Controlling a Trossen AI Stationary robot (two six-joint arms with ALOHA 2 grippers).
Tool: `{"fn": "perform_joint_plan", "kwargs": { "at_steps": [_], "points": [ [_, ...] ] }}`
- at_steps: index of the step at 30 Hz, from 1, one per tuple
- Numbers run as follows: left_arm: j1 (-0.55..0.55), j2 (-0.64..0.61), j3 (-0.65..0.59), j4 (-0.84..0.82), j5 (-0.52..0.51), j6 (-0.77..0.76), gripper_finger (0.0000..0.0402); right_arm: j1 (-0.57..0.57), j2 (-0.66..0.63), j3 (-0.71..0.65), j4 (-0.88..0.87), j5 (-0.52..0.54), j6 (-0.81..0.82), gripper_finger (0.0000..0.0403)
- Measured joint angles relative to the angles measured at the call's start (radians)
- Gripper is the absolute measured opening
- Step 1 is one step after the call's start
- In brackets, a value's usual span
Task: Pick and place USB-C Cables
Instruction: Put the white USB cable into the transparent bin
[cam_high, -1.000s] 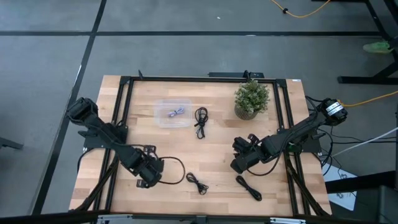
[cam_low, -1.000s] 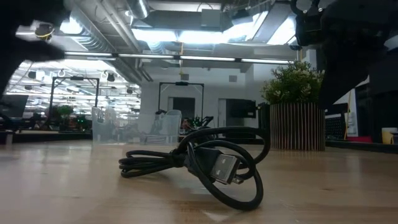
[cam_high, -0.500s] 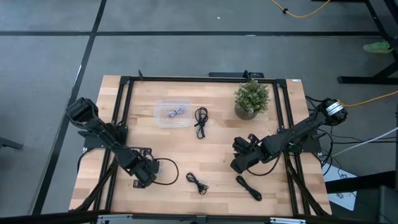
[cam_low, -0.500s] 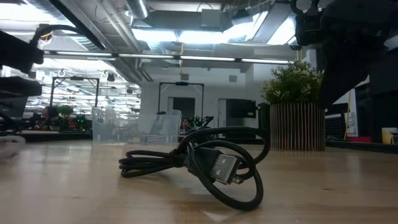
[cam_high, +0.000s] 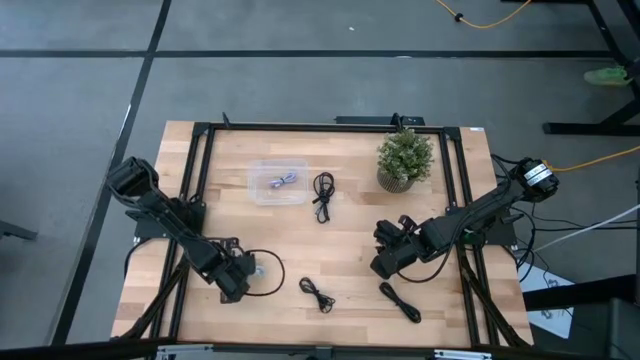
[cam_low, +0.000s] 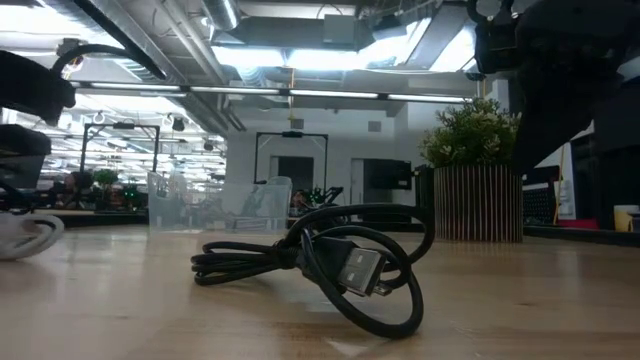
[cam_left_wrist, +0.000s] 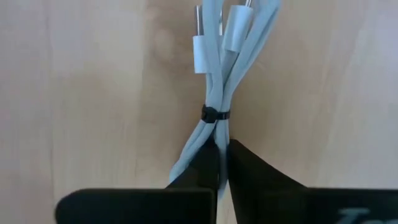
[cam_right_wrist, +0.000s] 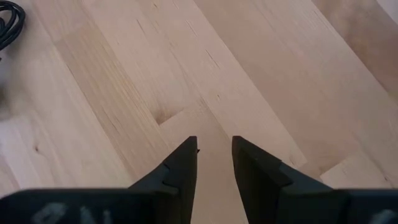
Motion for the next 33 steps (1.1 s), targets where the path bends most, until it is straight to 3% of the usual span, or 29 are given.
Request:
{"fn": "perform_joint_plan", "kwargs": {
  "at_steps": [2, 7, 14, 17, 21, 28, 33],
  "points": [
    [0.007, 0.000, 0.029, -0.003, -0.034, 0.010, 0.0008, 0.000, 0.000, 0.000, -0.001, 0.000, -0.002, 0.0106],
    [0.040, -0.002, 0.185, 0.025, -0.243, 0.100, 0.0004, 0.000, 0.000, 0.000, -0.003, 0.000, -0.003, 0.0106],
    [0.139, -0.003, 0.367, 0.101, -0.650, 0.444, 0.0002, 0.000, 0.000, 0.000, 0.000, 0.000, -0.001, 0.0106],
    [0.215, -0.004, 0.416, 0.165, -0.757, 0.610, 0.0002, 0.000, 0.000, 0.000, 0.001, 0.000, -0.002, 0.0106],
    [0.363, -0.003, 0.449, 0.208, -0.720, 0.800, 0.0002, 0.000, 0.000, 0.000, 0.001, 0.000, -0.002, 0.0106],
    [0.659, -0.003, 0.457, 0.272, -0.470, 0.986, 0.0002, 0.000, 0.000, 0.000, 0.002, 0.002, -0.003, 0.0106],
    [0.850, -0.003, 0.457, 0.233, -0.316, 1.052, 0.0002, 0.000, 0.000, 0.000, 0.003, 0.004, -0.029, 0.0106]
  ]
}}
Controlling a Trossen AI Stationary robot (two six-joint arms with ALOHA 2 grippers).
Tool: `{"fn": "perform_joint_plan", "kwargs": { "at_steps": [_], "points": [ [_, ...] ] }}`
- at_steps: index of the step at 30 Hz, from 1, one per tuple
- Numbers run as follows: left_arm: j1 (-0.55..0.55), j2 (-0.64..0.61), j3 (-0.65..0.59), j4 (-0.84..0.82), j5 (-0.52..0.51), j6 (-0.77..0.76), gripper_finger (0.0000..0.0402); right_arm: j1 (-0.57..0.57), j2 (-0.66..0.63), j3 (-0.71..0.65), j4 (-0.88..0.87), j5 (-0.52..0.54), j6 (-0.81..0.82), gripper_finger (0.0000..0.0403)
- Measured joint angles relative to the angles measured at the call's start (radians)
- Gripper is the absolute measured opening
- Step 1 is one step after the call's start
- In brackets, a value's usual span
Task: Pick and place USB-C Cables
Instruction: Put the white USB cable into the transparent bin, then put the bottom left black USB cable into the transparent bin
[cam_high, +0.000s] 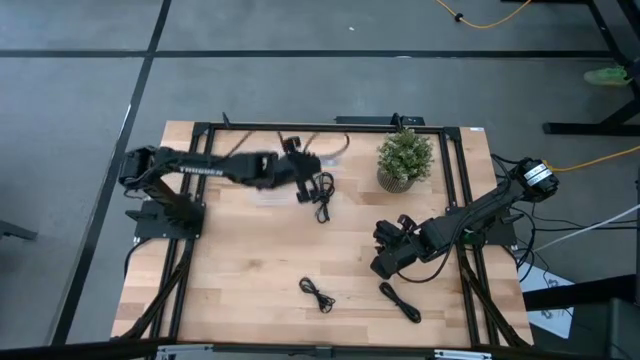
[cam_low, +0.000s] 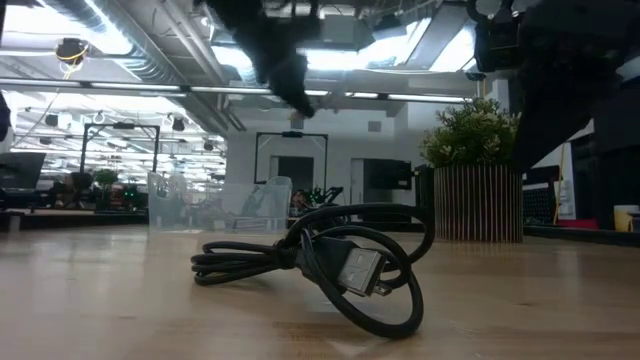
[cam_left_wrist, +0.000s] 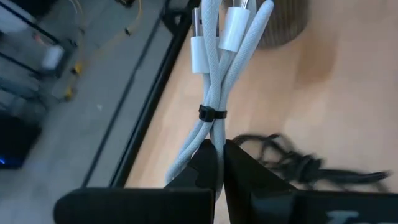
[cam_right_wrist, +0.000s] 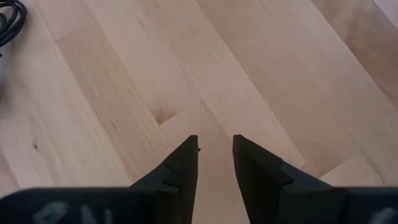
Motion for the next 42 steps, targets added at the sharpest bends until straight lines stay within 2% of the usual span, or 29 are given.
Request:
{"fn": "perform_joint_plan", "kwargs": {
  "at_steps": [4, 7, 10, 14, 22, 29, 36, 42],
  "points": [
    [0.137, 0.000, 0.000, -0.169, 0.115, 0.003, 0.0002, 0.000, 0.000, 0.000, 0.000, 0.000, -0.004, 0.0106],
    [0.215, 0.000, -0.002, -0.379, 0.262, -0.033, 0.0002, 0.000, 0.000, 0.000, 0.000, -0.001, -0.004, 0.0106],
    [0.239, 0.000, -0.025, -0.524, 0.373, -0.079, 0.0002, 0.000, 0.000, 0.000, 0.000, -0.001, -0.010, 0.0106],
    [0.234, 0.000, -0.070, -0.572, 0.400, -0.120, 0.0014, 0.000, 0.000, 0.000, 0.000, 0.027, -0.026, 0.0106],
    [0.195, 0.001, -0.140, -0.499, 0.441, -0.163, 0.0070, 0.000, 0.000, 0.000, 0.002, 0.040, -0.024, 0.0106],
    [0.127, 0.000, -0.144, -0.395, 0.473, -0.232, 0.0081, 0.000, 0.000, 0.000, 0.016, 0.040, -0.023, 0.0106],
    [-0.031, -0.004, -0.143, -0.051, 0.671, -0.278, 0.0080, 0.000, 0.000, 0.000, 0.016, 0.040, -0.019, 0.0106],
    [-0.233, 0.048, -0.143, 0.280, 0.640, -0.294, 0.0079, 0.000, 0.000, 0.000, 0.016, 0.040, -0.020, 0.0106]
  ]
}}
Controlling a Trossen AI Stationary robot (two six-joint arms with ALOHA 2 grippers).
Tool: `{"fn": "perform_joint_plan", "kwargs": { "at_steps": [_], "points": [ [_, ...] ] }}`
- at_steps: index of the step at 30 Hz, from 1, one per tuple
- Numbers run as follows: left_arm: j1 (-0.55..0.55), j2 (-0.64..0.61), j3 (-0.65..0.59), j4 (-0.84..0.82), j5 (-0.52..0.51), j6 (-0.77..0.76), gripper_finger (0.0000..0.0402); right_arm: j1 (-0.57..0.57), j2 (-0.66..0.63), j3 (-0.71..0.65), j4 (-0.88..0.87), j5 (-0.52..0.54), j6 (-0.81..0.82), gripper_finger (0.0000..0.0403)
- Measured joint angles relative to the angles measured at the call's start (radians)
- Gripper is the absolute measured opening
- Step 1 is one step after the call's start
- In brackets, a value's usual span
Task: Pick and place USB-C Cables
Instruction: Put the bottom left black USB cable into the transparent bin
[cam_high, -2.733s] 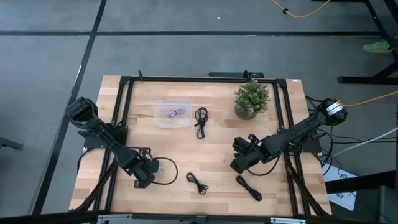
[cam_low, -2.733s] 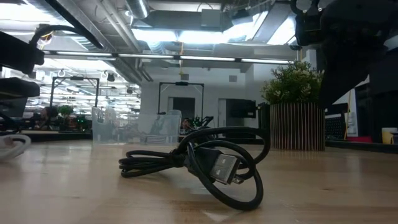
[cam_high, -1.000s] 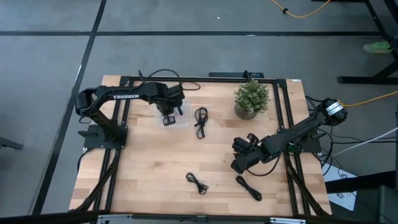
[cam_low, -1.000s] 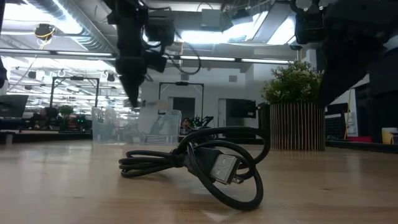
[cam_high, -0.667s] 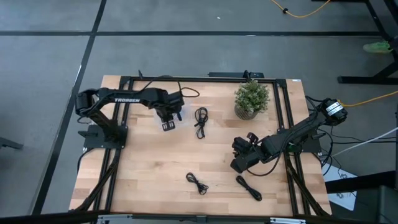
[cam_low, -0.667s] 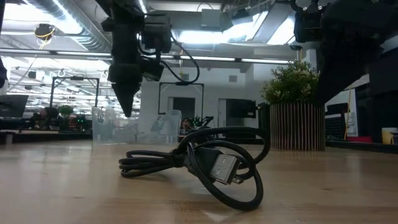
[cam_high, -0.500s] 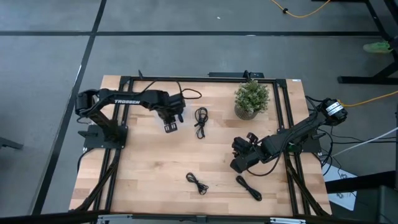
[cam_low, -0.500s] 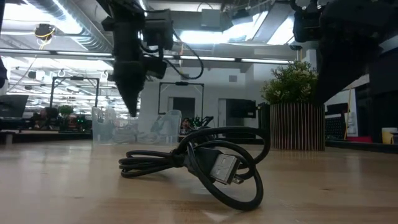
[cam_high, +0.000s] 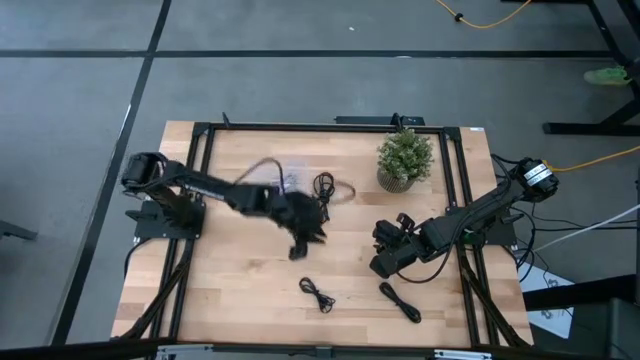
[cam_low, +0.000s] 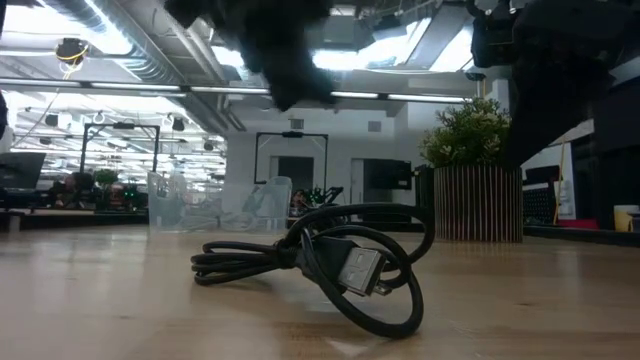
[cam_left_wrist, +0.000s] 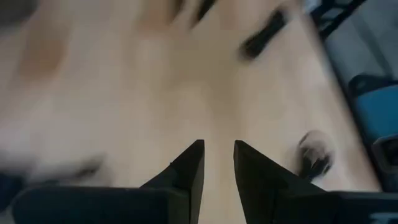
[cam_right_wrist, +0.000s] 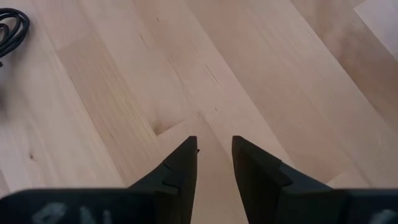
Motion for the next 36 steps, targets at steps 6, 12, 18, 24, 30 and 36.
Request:
{"fn": "perform_joint_plan", "kwargs": {
  "at_steps": [6, 12, 18, 24, 30, 36],
  "points": [
    [-0.169, 0.150, 0.000, 0.280, -0.065, 0.067, 0.0079, 0.000, 0.000, 0.000, 0.002, -0.001, -0.001, 0.0106],
    [-0.259, 0.302, 0.000, 0.309, -0.060, 0.099, 0.0079, 0.000, 0.000, 0.000, -0.001, -0.050, -0.005, 0.0106],
    [-0.335, 0.379, 0.001, 0.319, -0.083, 0.087, 0.0079, 0.000, 0.000, 0.000, -0.003, -0.088, -0.005, 0.0106],
    [-0.365, 0.388, 0.002, 0.266, -0.133, 0.087, 0.0079, 0.000, 0.000, 0.000, -0.002, -0.089, -0.003, 0.0106],
    [-0.365, 0.384, 0.005, 0.203, -0.131, 0.081, 0.0079, 0.000, 0.000, 0.000, -0.002, -0.090, -0.003, 0.0106],
    [-0.326, 0.328, 0.006, 0.173, -0.132, 0.102, 0.0079, 0.000, 0.000, 0.000, 0.002, -0.090, -0.002, 0.0106]
  ]
}}
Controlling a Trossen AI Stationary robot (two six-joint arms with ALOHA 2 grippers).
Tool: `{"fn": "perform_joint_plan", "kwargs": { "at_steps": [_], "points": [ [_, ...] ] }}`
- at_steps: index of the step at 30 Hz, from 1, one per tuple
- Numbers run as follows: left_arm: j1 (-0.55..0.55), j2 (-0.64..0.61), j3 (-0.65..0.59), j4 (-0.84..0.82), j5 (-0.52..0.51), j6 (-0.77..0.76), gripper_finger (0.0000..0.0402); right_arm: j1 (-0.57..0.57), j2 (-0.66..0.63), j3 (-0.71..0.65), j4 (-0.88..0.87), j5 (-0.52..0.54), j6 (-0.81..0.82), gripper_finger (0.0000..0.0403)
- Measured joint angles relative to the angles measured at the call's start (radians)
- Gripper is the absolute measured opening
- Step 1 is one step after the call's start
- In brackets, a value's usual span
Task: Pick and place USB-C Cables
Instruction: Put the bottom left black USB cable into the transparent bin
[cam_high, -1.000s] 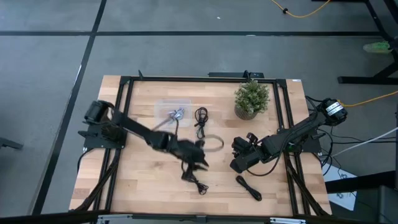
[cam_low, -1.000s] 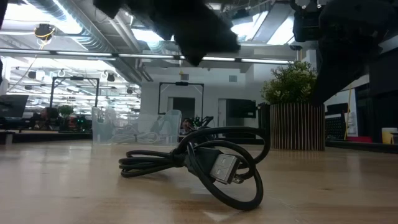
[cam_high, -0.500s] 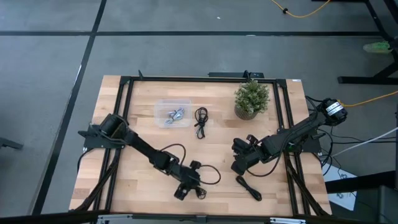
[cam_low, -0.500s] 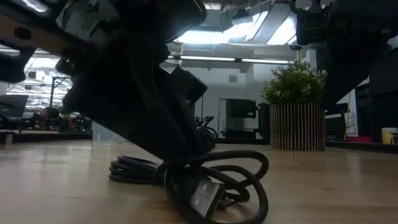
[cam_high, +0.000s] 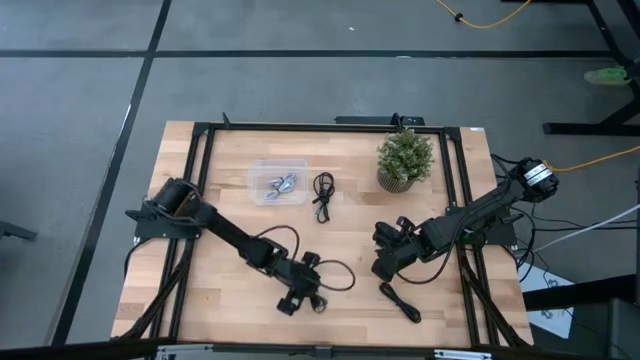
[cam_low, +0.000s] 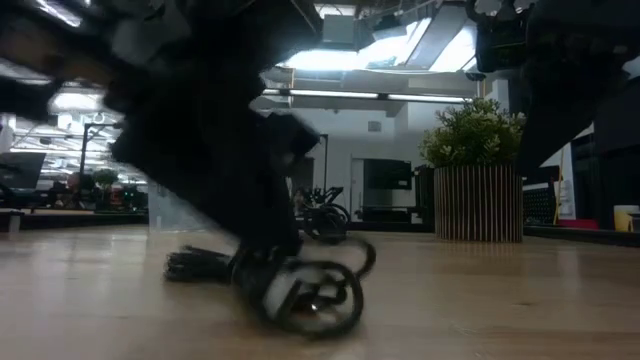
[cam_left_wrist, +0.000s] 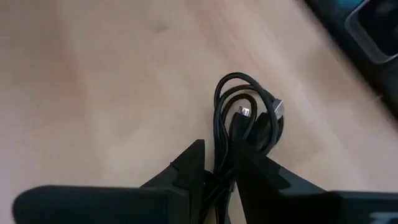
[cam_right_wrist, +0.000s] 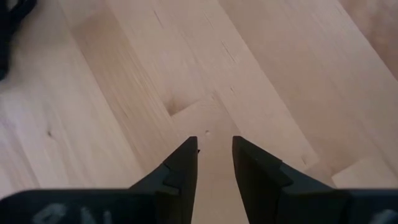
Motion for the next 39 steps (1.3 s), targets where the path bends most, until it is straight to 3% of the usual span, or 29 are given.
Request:
{"fn": "perform_joint_plan", "kwargs": {
  "at_steps": [5, 13, 18, 23, 34, 39],
  "points": [
    [0.022, -0.052, 0.008, -0.030, -0.008, 0.045, 0.0079, 0.000, 0.000, 0.000, 0.006, 0.000, 0.000, 0.0106],
    [0.002, -0.060, 0.008, -0.161, 0.038, -0.015, 0.0079, 0.000, 0.000, 0.000, 0.005, -0.008, 0.000, 0.0106],
    [-0.026, -0.056, 0.008, -0.243, -0.039, 0.019, 0.0079, 0.000, 0.000, 0.000, 0.006, -0.008, 0.001, 0.0106],
    [-0.030, -0.028, 0.010, -0.223, -0.114, 0.056, 0.0079, 0.000, 0.000, 0.000, 0.006, -0.008, 0.003, 0.0106],
    [-0.034, -0.049, 0.050, -0.218, -0.048, 0.012, 0.0079, 0.000, 0.000, 0.000, 0.006, -0.008, 0.001, 0.0106],
    [-0.030, -0.051, 0.091, -0.218, -0.096, 0.087, 0.0079, 0.000, 0.000, 0.000, 0.006, -0.007, 0.001, 0.0106]
  ]
}}
